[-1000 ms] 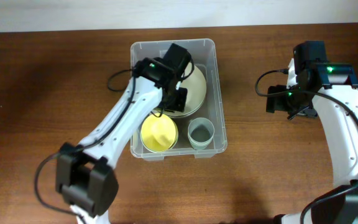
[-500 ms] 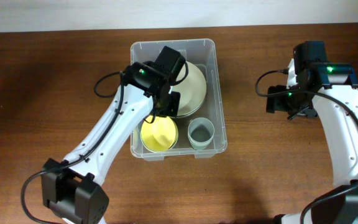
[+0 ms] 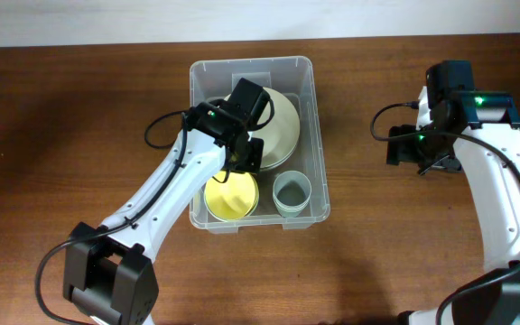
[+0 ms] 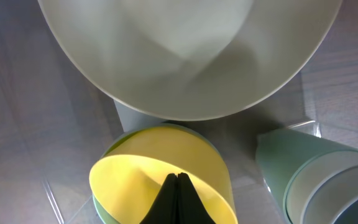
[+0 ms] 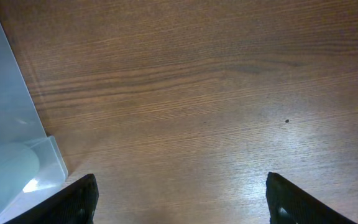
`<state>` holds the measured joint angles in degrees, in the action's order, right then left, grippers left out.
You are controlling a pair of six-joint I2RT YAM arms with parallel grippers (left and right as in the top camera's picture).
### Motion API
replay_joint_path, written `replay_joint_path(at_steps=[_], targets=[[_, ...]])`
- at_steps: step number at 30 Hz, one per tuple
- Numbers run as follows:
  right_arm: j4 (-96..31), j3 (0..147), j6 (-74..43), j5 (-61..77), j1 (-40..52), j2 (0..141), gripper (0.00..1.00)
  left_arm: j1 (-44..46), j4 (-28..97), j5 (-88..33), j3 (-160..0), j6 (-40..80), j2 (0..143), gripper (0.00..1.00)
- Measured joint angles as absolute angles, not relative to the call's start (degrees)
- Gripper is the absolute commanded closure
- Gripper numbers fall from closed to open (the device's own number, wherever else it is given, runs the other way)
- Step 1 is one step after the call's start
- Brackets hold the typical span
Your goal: Pack container
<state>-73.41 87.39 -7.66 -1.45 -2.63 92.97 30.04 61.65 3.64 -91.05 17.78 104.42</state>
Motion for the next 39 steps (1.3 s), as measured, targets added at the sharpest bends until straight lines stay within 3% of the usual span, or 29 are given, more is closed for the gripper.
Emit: replay_joint_path(at_steps=[14, 32, 36, 39], targets=[[-73.4, 87.4, -7.7, -1.5, -2.6, 93.0, 0.18, 30.0, 54.8, 3.4, -85.8, 17.8, 104.6, 0.99], [-73.4, 87.4, -7.7, -1.5, -2.6, 93.0, 0.18, 30.0, 55.1, 3.2, -86.7, 17.7, 107.5, 0.99], [-73.2, 87.4, -7.7, -1.5, -2.6, 93.0, 0.18, 29.7, 55.0, 3.5, -89.5, 17.2, 106.9, 0.76], [-73.2, 87.4, -7.7, -1.5, -2.6, 93.0, 0.15, 28.7, 55.0, 3.5, -90.8, 17.2, 105.8, 0.69]])
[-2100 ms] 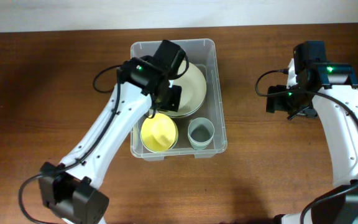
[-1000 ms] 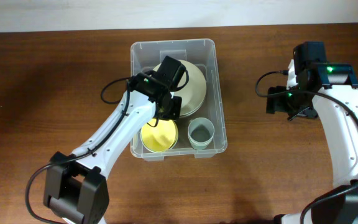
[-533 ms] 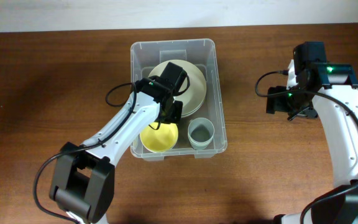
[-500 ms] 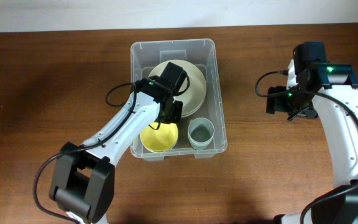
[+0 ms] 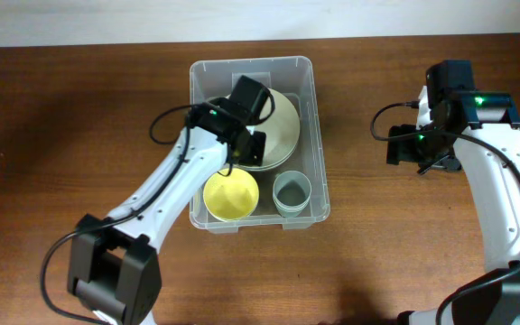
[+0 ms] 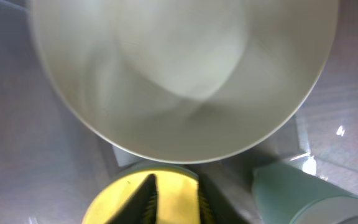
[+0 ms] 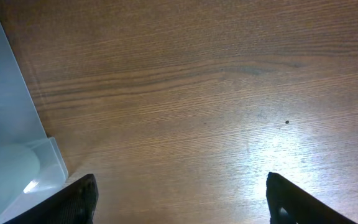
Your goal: Pack container
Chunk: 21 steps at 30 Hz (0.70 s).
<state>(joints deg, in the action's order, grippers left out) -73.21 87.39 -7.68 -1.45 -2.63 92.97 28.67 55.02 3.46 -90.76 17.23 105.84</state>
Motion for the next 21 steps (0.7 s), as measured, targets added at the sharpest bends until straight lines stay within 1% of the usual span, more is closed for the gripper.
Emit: replay_joint_path(at_steps=[1, 5, 7, 8, 12, 15, 16, 17, 18, 21], targets=[[-73.2, 87.4, -7.7, -1.5, -2.6, 93.0, 0.15, 28.1, 55.0, 3.5, -91.0, 17.2, 105.3, 0.66], [-71.9, 87.4, -7.5, -1.5, -2.6, 93.0, 0.1, 26.1, 55.1, 3.7, -91.1, 17.1, 103.0, 0.63], [-70.3, 87.4, -7.6, -1.5, -2.6, 93.0, 0.05, 25.1, 55.0, 3.7, -91.1, 17.1, 101.7, 0.63], [-68.3, 87.4, -7.6, -1.5, -2.5, 93.0, 0.01, 24.6, 55.0, 3.7, -91.1, 17.0, 101.1, 0.62], [-59.6, 87.3, -7.4, -1.7, -0.3, 93.0, 0.01, 20.5, 54.6, 3.6, -91.8, 16.9, 98.5, 0.59], [-50.7, 87.2, -6.4, -1.9, 3.9, 93.0, 0.01, 13.5, 54.4, 3.2, -93.4, 16.8, 96.4, 0.54], [-47.3, 87.2, -6.0, -2.1, 5.6, 93.0, 0.01, 11.2, 54.1, 3.1, -93.7, 16.8, 95.8, 0.49], [-44.9, 87.2, -5.8, -2.1, 6.7, 93.0, 0.01, 9.0, 53.8, 2.7, -93.9, 16.9, 95.4, 0.39], [-42.3, 87.2, -5.7, -2.2, 8.0, 93.0, 0.01, 6.5, 53.6, 2.2, -94.1, 16.6, 95.0, 0.0], [-37.7, 87.2, -5.4, -2.3, 10.1, 93.0, 0.01, 1.1, 53.6, 0.9, -94.2, 16.6, 94.8, 0.0]])
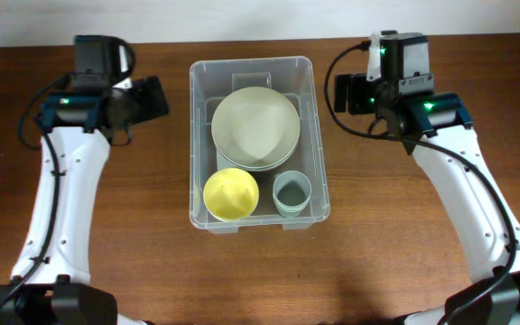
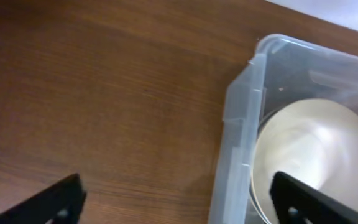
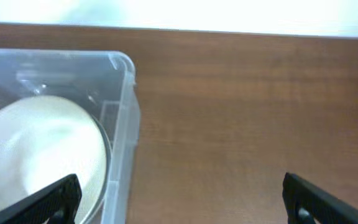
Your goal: Pack container
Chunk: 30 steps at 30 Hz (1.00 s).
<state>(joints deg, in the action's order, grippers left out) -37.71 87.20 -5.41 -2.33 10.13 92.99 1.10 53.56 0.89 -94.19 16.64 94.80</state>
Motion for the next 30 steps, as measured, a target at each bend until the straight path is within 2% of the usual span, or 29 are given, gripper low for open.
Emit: replay_joint_path(at_steps=[6, 14, 21, 30], targets=[[-36.2, 87.2, -5.3, -2.5, 9.6, 93.1, 0.01, -1.2, 53.2, 0.8, -94.2, 16.5, 94.8, 0.0], [-45.1, 87.1, -5.9, -2.9, 6.6, 90.7, 0.01, -3.8, 52.9, -0.7, -94.2, 8.8, 93.1, 0.0], [-44.5, 81.1, -8.2, -5.1, 6.5, 69.4, 0.01, -5.2, 52.2, -1.5, -89.0, 4.4, 75.7, 0.0], [-45.9, 54.9, -9.0, -6.0, 6.5, 40.2, 0.01, -6.5, 46.6, -1.6, -65.6, 2.7, 51.2, 0.0]])
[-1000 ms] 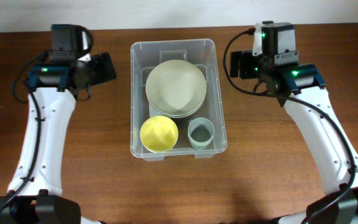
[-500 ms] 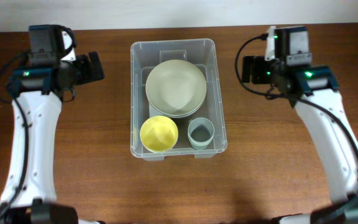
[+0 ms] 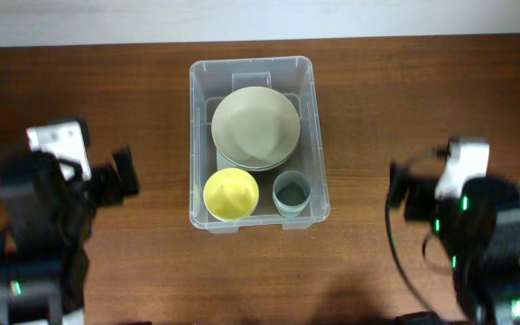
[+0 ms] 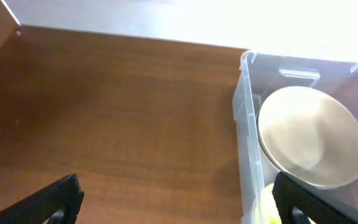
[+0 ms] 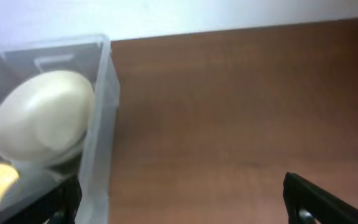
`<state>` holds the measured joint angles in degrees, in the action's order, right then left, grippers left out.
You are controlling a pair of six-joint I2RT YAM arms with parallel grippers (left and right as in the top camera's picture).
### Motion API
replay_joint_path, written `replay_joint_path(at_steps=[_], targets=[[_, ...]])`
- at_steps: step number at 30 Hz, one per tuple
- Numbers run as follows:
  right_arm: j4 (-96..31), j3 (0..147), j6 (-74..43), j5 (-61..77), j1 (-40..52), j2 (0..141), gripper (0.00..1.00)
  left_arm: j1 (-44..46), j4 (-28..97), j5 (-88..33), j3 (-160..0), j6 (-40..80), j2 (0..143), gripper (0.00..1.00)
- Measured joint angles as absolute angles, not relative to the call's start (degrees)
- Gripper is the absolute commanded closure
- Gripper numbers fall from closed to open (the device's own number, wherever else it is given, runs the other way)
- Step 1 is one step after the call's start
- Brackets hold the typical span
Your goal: Pack container
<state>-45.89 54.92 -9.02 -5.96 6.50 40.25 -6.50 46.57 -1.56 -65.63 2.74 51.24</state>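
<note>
The clear plastic container (image 3: pixel 318 135) stands in the middle of the table. Inside it are a stack of pale green bowls (image 3: pixel 255 126) at the back, a yellow bowl (image 3: pixel 231 194) at the front left and a grey-green cup (image 3: pixel 292 192) at the front right. My left gripper (image 4: pixel 179 208) is open and empty over bare wood, left of the container wall (image 4: pixel 244 130). On the other side my right gripper (image 5: pixel 185 208) is open and empty too, right of the container wall (image 5: pixel 98 124). Both wrist views show the pale bowls (image 4: pixel 309 137) (image 5: pixel 42 118).
Brown wooden table (image 3: pixel 404 81) lies all round the container. My left arm (image 3: pixel 48 203) sits near the front left of the table and my right arm (image 3: pixel 472 212) near the front right. A pale wall runs behind the table's far edge.
Both arms have drawn back from beside the container's far end to the front left and front right of the table. Both grippers stay open and empty. The container's contents are unchanged.
My left gripper was shut on the yellow bowl's rim inside the container while the right hung open over the table. Then the left stood open above the bowl. Later both arms flanked the container's far end, and now both sit back near the front.
</note>
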Motion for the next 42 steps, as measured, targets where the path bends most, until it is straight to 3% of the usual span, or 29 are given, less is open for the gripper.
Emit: replay_joint_path(at_steps=[6, 9, 31, 42], targets=[[-49.7, 44.3, -9.0, -6.2, 6.5, 20.5, 0.01, -6.5, 46.1, -1.6, -53.8, 2.6, 34.9, 0.0], [-50.6, 43.0, -9.1, -6.2, 6.5, 17.4, 0.01, -6.5, 46.7, -1.6, -51.5, 2.6, 31.4, 0.0], [-50.3, 42.0, -8.4, -6.0, 6.5, 16.9, 0.01, -6.5, 50.1, -1.6, -50.9, 2.6, 31.1, 0.0], [-29.0, 25.5, 1.0, 0.1, 2.5, 2.8, 0.01, -6.5, 50.2, -1.6, -50.8, 2.6, 31.1, 0.0]])
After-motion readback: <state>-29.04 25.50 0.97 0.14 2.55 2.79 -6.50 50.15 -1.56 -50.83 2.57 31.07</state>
